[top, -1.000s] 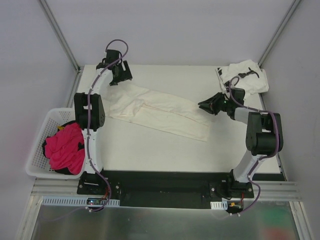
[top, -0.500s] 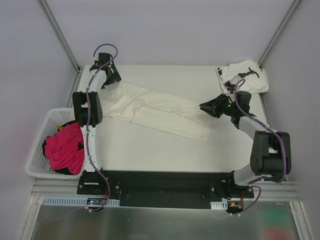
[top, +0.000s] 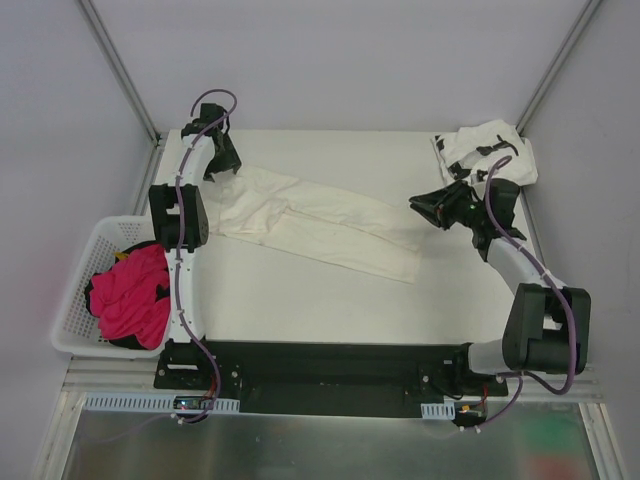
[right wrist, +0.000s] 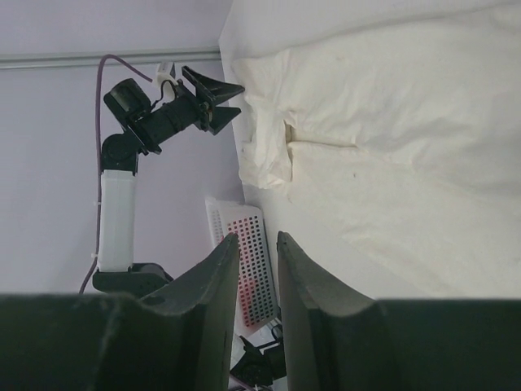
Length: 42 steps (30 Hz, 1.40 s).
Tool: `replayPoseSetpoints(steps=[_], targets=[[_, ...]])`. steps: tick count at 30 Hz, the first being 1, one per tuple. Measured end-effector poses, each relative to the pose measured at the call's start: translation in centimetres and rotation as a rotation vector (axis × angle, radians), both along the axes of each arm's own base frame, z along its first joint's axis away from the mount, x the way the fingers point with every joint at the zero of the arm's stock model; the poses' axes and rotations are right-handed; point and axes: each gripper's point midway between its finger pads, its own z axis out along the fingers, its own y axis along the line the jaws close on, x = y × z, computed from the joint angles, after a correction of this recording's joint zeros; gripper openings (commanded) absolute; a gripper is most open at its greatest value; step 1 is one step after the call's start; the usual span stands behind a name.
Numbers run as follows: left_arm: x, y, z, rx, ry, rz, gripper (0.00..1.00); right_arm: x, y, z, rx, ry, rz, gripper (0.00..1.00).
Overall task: Fold and stack the t-shirts
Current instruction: Rotate the tshirt 90 degrees
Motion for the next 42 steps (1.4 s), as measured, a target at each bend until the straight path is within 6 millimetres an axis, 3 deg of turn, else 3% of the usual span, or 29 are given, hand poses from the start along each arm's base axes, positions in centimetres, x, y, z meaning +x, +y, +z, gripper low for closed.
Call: replayPoseSetpoints(steps=[4,9,12,16,19,22,28,42], targets=[[-0.8,-0.1,-0.5,-0.002,0.038,0.0,0.5,0.2,-0.9,0.9,-0.015,-0.02,-0.024,0.32],[-1.1,-0.3,-0.6,-0.016,0.05,0.0,0.29,2.4,-2.0,-0.4,-0.084,0.015,-0.016,0.37],[-1.2,-0.5,-0.8,-0.027,0.055,-0.007,0.21,4.5,-3.0,-3.9,-0.101,0.089,-0.016,0.42],[-1.2,-0.6,-0.9,-0.033,0.058,-0.012,0.08,5.0,-4.4,-10.0,-0.088,0.244,-0.03,0.45],[-1.3,-0.7,-1.0,-0.032,0.061,-0.017,0.06,4.3,-5.8,-12.8,-0.072,0.329,-0.064,0.46],[-1.4,-0.6,-1.1,-0.031,0.066,-0.017,0.0,3.3,-6.6,-13.8,-0.062,0.363,-0.09,0.46],[-1.4,-1.0,-1.1,-0.047,0.067,-0.027,0.0,0.7,-6.5,-15.6,-0.043,0.424,-0.108,0.46],[-1.4,-1.0,-1.0,-0.05,0.067,-0.032,0.0,-2.6,-6.6,-15.7,-0.02,0.449,-0.143,0.47]])
